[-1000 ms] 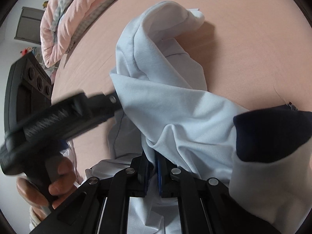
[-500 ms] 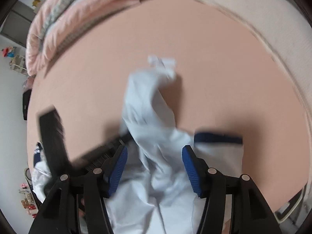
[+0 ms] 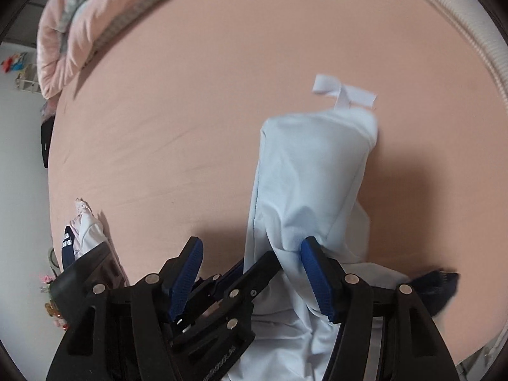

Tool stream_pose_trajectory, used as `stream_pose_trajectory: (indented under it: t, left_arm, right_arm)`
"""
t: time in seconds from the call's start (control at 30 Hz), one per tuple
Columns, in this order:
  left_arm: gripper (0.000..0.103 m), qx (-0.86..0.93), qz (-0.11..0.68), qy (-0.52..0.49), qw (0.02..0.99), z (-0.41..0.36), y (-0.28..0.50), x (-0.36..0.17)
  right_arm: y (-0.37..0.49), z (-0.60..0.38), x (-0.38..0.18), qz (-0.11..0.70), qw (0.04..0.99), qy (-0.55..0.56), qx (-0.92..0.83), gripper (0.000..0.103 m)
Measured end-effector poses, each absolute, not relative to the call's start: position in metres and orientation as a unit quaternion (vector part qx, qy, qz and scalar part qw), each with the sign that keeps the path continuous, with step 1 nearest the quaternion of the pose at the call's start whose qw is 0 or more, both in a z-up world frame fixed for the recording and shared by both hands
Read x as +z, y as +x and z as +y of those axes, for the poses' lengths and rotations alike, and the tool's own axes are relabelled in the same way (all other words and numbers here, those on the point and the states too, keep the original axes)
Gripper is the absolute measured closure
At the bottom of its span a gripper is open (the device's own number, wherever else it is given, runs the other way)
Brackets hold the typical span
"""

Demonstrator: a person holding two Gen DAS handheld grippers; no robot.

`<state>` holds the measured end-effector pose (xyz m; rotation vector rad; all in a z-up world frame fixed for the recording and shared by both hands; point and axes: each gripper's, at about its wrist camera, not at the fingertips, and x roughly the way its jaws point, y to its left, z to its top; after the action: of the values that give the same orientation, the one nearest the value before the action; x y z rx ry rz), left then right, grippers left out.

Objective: Fold clothes

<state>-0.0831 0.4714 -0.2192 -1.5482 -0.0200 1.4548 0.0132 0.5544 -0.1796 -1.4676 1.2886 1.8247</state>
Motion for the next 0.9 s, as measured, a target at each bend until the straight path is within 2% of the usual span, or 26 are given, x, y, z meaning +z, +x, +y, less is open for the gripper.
stream_pose_trajectory:
  t: [0.23,0.43,0.63,0.73,0.9]
  left_arm:
    - [0.094,0.61,-0.012,-0.622,0.49,0.461,-0.079,-0.213]
    - [0.094,0.607,-0.043,-0.633,0.479,0.45,-0.082,-0.219]
    - [0.094,0.611,-0.059,-0.633,0.471,0.439,-0.081,-0.22]
    - [0.094,0.612,-0.058,-0.634,0.469,0.437,-0.079,-0.221]
    - [0.094,0.608,-0.069,-0.638,0.467,0.434,-0.078,-0.224]
  right_arm:
    - [0.012,0.562,-0.185,0.552,0.235,-0.472,0.646,0.039]
    - [0.025,0.561,-0.16,0.602,0.182,-0.409,0.661,0.039]
    - [-0.004,0.56,-0.199,0.604,0.176,-0.48,0.611,0.039]
    - [-0.013,0.557,-0.213,0.578,0.195,-0.518,0.599,0.039]
    - [-0.035,0.553,-0.212,0.473,0.256,-0.577,0.615,0.039]
